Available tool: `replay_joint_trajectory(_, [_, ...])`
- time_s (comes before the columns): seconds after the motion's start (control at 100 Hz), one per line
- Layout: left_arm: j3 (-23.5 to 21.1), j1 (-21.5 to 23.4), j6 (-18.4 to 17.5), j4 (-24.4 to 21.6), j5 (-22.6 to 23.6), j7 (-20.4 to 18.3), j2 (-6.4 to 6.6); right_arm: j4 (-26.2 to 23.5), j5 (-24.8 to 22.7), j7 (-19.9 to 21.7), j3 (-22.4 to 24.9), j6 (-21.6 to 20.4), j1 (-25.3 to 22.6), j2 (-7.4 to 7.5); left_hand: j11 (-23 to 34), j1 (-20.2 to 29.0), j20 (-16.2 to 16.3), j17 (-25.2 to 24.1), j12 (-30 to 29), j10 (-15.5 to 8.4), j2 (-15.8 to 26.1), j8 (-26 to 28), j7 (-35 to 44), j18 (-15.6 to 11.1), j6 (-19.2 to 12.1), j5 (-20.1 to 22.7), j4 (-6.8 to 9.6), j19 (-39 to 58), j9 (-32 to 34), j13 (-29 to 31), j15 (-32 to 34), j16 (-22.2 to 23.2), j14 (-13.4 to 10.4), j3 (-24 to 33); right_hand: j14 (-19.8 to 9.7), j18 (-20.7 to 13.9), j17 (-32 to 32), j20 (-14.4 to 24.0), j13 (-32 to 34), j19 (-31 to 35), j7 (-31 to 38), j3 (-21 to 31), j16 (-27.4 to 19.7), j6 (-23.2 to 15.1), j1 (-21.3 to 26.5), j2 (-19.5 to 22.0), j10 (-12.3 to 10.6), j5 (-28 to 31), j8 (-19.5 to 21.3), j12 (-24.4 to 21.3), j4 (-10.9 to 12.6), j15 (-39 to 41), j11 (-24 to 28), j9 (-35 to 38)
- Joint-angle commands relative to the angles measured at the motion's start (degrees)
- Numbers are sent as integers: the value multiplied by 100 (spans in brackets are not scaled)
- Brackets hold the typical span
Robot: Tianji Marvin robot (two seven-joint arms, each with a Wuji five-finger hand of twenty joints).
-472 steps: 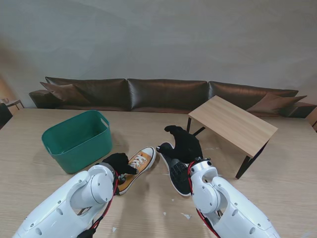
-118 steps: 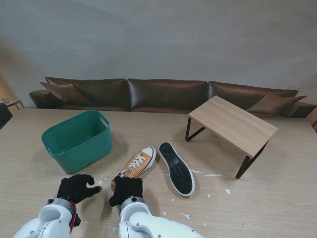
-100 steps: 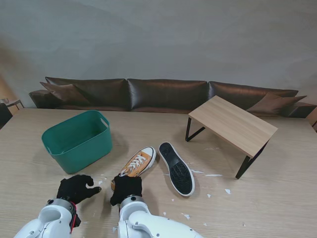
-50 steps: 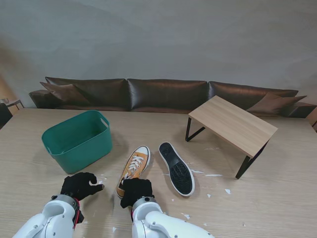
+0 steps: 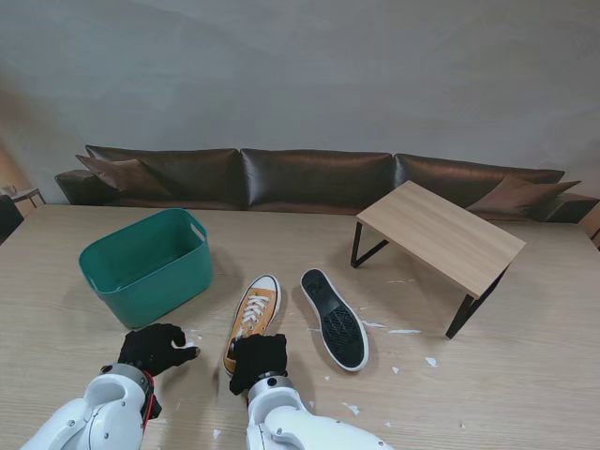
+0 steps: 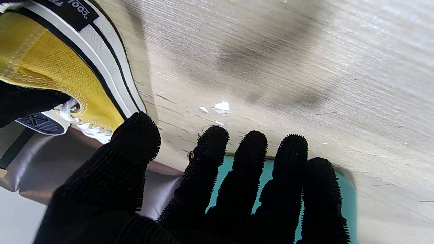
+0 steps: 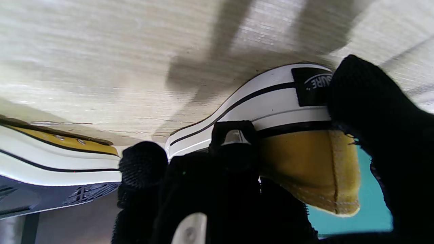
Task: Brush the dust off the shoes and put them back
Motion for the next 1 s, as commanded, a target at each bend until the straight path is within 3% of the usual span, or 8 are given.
replay_joint_trajectory(0.0, [16, 23, 30, -37, -12, -91, -17, 42, -54, 297, -141, -68, -58, 152, 9, 84, 47, -48, 67, 112, 19, 39, 22, -71, 87, 52, 121, 218, 72, 78, 99, 63, 69, 87, -1133, 20, 3081, -15, -73, 449, 2375, 117, 133, 529, 101, 367, -462, 1727, 939, 497, 73, 307, 242, 422])
replay_joint_trajectory(0.13, [25, 36, 48, -44, -14, -48, -25, -155, -412, 453, -223, -195, 52, 376, 7, 81, 48, -51, 69, 106, 28, 46, 34, -69, 88, 88, 122, 222, 72, 81, 103, 64, 57, 77, -1180, -212, 3099, -10, -74, 481, 2675, -11, 139, 495, 44, 967, -609, 1686, 1311, 647, 218, 272, 176, 377])
replay_joint_trajectory(0.24, [26, 79, 64, -53, -23, 45, -42, -332, -856, 500, -301, -405, 147, 599, 5, 82, 48, -54, 70, 122, 35, 48, 31, -62, 110, 83, 123, 223, 73, 76, 98, 62, 75, 71, -727, -296, 2860, 75, -84, 151, 2716, 15, -37, 549, 3, 1105, -624, 1684, 1516, 396, 264, -257, -331, 271])
replay_joint_trajectory(0.32, [28, 113, 84, -66, -30, 90, -50, -414, -1032, 419, -252, -571, 125, 695, 0, 85, 49, -62, 69, 132, 48, 50, 33, -58, 109, 97, 123, 223, 70, 75, 98, 63, 83, 62, -624, -320, 2803, 192, -89, -38, 2742, 165, -89, 713, 27, 1080, -616, 1711, 1579, 275, 257, -460, -509, 224])
replay_joint_trajectory(0.62, [26, 173, 131, -95, -34, 153, -63, -470, -1406, -236, -53, -996, 55, 779, -11, 82, 47, -82, 71, 140, 69, 56, 38, -58, 138, 123, 127, 211, 72, 73, 95, 65, 101, 35, -779, -427, 2951, 516, -83, -202, 2771, 518, -72, 1110, 166, 921, -622, 1742, 1698, 110, 202, -636, -623, 207])
replay_joint_trajectory(0.99, [6, 204, 141, -92, -35, 167, -66, -438, -1548, -590, 42, -1249, 108, 793, -22, 88, 53, -83, 72, 134, 95, 65, 44, -53, 144, 147, 130, 210, 64, 76, 98, 68, 97, 13, -866, -592, 2996, 803, -81, -87, 2806, 742, 107, 1415, 266, 781, -540, 1776, 1688, 102, 201, -478, -630, 333])
